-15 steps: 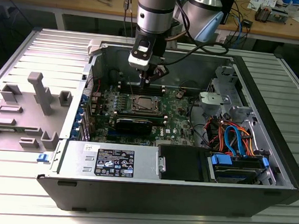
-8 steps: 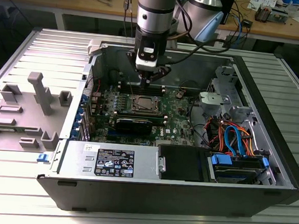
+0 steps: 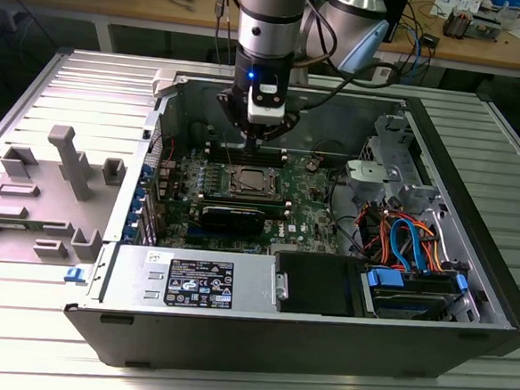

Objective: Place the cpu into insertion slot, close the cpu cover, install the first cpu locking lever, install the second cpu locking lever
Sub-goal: 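Install the first cpu locking lever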

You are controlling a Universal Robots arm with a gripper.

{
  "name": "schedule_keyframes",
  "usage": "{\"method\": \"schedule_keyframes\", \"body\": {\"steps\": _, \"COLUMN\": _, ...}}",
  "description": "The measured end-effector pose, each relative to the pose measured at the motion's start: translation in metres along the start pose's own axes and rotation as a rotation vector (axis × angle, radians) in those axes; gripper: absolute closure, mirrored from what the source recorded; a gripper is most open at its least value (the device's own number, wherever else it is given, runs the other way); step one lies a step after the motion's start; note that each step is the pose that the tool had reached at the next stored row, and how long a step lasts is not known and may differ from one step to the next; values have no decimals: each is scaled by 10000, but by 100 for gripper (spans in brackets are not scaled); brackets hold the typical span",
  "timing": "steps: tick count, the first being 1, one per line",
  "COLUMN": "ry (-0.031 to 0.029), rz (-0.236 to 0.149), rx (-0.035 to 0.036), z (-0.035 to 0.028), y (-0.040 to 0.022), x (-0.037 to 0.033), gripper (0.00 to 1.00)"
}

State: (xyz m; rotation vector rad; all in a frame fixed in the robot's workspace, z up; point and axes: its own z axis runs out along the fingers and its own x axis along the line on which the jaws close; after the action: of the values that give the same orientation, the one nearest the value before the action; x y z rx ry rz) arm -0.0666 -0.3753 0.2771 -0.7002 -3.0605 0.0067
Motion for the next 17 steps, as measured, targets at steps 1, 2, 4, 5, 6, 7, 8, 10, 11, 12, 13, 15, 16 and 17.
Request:
{"method": "schedule_keyframes", "body": {"steps": 1, "ry": -11, "rz": -2, "rx": -3, "z": -1, "y": -3, "x": 6, "gripper": 89}}
{"method": "schedule_keyframes", "body": {"steps": 2, "ry": -22, "rz": -5, "rx": -8, "z": -2, "y": -11, "x": 21, "gripper": 89}}
{"method": "schedule_keyframes", "body": {"steps": 4, "ry": -34, "rz": -7, "rx": -16, "z": -1, "y": -29, "x": 60, "gripper": 89}}
{"method": "schedule_keyframes", "body": {"steps": 5, "ry": -35, "rz": -8, "rx": -17, "z": 0, "y": -33, "x": 69, "gripper": 89}}
{"method": "schedule_keyframes", "body": {"steps": 6, "ry": -35, "rz": -7, "rx": -17, "z": 0, "y": -36, "x": 74, "gripper": 89}}
{"method": "schedule_keyframes", "body": {"steps": 7, "ry": -35, "rz": -8, "rx": -17, "z": 0, "y": -36, "x": 75, "gripper": 89}}
{"method": "schedule_keyframes", "body": {"steps": 8, "ry": -35, "rz": -9, "rx": -16, "z": -1, "y": -37, "x": 75, "gripper": 89}}
{"method": "schedule_keyframes", "body": {"steps": 10, "ry": -36, "rz": -8, "rx": -17, "z": 0, "y": -38, "x": 78, "gripper": 89}}
{"method": "schedule_keyframes", "body": {"steps": 11, "ry": -35, "rz": -8, "rx": -16, "z": -1, "y": -40, "x": 81, "gripper": 89}}
{"method": "schedule_keyframes", "body": {"steps": 12, "ry": -35, "rz": -8, "rx": -17, "z": 0, "y": -40, "x": 81, "gripper": 89}}
{"method": "schedule_keyframes", "body": {"steps": 13, "ry": -35, "rz": -8, "rx": -16, "z": -1, "y": -40, "x": 81, "gripper": 89}}
{"method": "schedule_keyframes", "body": {"steps": 15, "ry": -35, "rz": -8, "rx": -17, "z": -1, "y": -40, "x": 81, "gripper": 89}}
{"method": "schedule_keyframes", "body": {"steps": 16, "ry": -35, "rz": -9, "rx": -17, "z": 0, "y": -40, "x": 82, "gripper": 89}}
{"method": "schedule_keyframes", "body": {"steps": 17, "ry": -35, "rz": -8, "rx": -16, "z": -1, "y": -40, "x": 82, "gripper": 89}}
